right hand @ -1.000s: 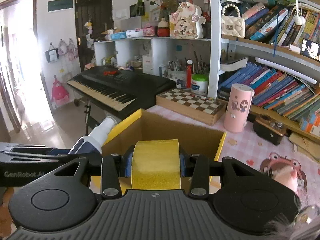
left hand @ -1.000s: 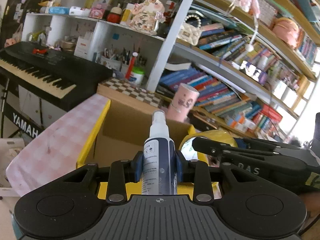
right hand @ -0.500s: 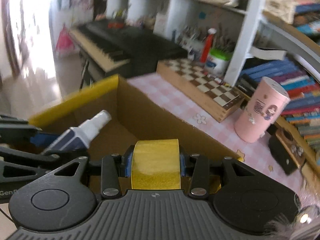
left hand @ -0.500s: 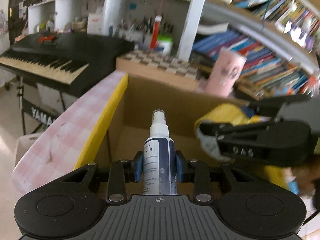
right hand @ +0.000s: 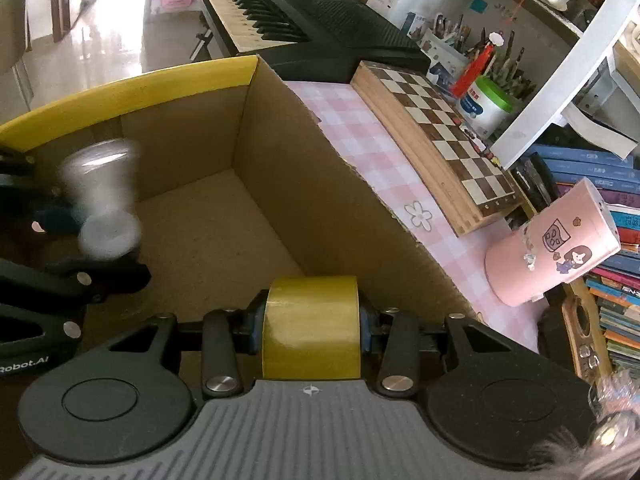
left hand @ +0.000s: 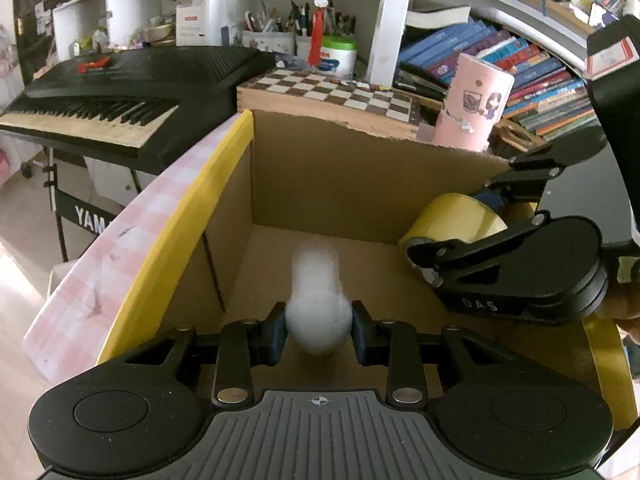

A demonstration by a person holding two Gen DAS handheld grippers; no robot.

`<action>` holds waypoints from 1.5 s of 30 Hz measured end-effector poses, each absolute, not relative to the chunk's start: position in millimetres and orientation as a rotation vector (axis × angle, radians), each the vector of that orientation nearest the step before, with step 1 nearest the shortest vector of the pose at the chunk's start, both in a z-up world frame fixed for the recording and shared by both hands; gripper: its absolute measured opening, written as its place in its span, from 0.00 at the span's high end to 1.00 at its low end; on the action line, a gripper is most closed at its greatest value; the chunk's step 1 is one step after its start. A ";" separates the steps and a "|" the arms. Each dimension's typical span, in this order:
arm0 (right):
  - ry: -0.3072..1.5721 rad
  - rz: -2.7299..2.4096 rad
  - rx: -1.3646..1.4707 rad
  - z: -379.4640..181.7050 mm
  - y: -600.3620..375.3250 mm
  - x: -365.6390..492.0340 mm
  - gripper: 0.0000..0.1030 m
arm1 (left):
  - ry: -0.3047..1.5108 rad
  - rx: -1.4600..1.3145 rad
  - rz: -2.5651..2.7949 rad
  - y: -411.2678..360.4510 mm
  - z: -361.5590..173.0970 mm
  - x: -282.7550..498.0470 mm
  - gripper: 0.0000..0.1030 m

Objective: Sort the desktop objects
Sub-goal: 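Open both grippers to drop the bottle and tape into the box, then withdraw both tools from the box back toward the table objects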

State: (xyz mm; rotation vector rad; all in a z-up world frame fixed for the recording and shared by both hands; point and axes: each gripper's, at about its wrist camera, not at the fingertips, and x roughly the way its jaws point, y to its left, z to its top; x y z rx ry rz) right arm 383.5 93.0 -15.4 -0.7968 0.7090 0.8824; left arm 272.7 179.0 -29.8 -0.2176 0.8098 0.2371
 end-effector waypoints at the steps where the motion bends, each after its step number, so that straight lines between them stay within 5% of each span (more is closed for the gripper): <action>1: 0.704 0.879 -0.789 -15.0 91.9 383.2 0.61 | 0.792 -0.220 0.242 178.7 -28.3 270.5 0.69; 3: 0.684 0.873 -0.764 -11.4 89.0 383.6 0.50 | 0.764 -0.234 0.239 178.6 -24.6 267.1 0.67; 10: 0.558 0.850 -0.576 22.2 66.7 367.9 0.49 | 0.654 -0.243 0.248 174.7 3.0 246.5 0.60; 21: 0.334 0.742 -0.243 80.3 1.5 309.7 0.41 | 0.433 -0.264 0.402 152.3 38.6 176.2 0.18; 45: 0.389 0.416 -0.055 41.2 -70.3 187.2 0.28 | 0.412 -0.193 0.332 129.6 28.0 89.7 0.13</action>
